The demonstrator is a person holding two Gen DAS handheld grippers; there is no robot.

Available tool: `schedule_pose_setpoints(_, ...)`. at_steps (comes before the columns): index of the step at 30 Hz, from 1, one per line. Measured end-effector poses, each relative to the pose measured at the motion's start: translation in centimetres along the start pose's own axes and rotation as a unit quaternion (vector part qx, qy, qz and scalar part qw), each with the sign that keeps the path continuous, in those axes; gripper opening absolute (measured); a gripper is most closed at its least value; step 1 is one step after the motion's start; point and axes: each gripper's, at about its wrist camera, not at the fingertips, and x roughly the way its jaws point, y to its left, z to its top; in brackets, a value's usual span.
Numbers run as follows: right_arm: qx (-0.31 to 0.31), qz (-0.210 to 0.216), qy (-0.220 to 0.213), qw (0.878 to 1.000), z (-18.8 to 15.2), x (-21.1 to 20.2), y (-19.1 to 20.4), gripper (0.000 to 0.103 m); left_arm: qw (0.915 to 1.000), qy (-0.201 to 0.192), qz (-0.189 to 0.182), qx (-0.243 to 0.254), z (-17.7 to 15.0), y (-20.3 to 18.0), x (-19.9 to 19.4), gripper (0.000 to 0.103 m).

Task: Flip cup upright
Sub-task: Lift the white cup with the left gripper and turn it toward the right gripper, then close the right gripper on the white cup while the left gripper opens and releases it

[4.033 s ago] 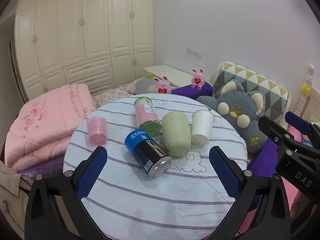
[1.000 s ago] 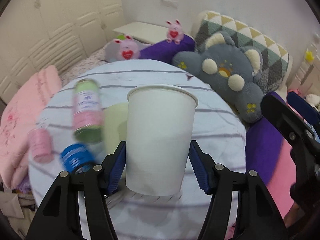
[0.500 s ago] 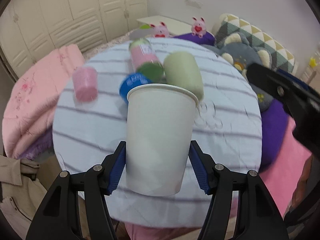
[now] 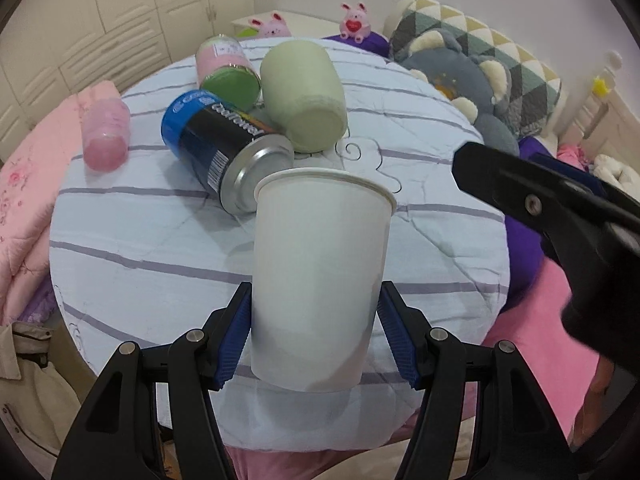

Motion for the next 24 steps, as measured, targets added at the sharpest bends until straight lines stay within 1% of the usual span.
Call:
schedule_pose_setpoints(3,-0.001,0.003,0.005,1.000,-0.3,0.3,-0.1,0.083,1.0000,0.001,0.005,-0.003,-0.1,0.1,0.4,0.065)
schedule_pose_setpoints(4,-0.003,0.003,0.005,1.000,-0.3,0.3,0.0,0.083,1.0000,0.002,0.008,-0.002,-0.1,0.1,0.5,0.069)
schedule_pose_setpoints(5,-0.005,0.006,0.007,1.000,-0.2,0.4,0.1,0.083,0.9999,0.005,0.011,-0.004,0.0,0.1,0.5,0.077)
schedule_pose_setpoints(7,-0.005,0.008,0.007,1.000,-0.1,0.5,0.1,0.083,0.9999,0.002,0.009,-0.009,0.1,0.2,0.3,0.085)
schedule_pose_setpoints(11,-0.006,0.016,0.006,1.000,0.2,0.5,0.3,0.083,0.9998,-0.013,0.008,-0.016,0.2,0.6,-0.6,0.089)
schedule_pose_setpoints(14,-0.004,0.028,0.008,1.000,0.5,0.4,0.5,0.083,0.9996,-0.016,0.011,-0.018,0.1,1.1,-1.2,0.090)
schedule_pose_setpoints(17,-0.002,0.043,0.013,0.999,0.5,0.3,0.8,0.083,0.9994,-0.022,-0.005,-0.026,-0.4,1.7,-2.1,0.091)
schedule_pose_setpoints(21,0.012,0.074,0.037,0.997,0.3,0.7,1.2,0.083,0.9992,-0.031,-0.005,-0.025,-1.0,2.3,-3.2,0.093)
schedule_pose_setpoints(24,0.014,0.081,0.049,0.995,0.0,1.2,1.9,0.083,0.9991,-0.031,-0.004,-0.027,-1.4,3.0,-3.6,0.094)
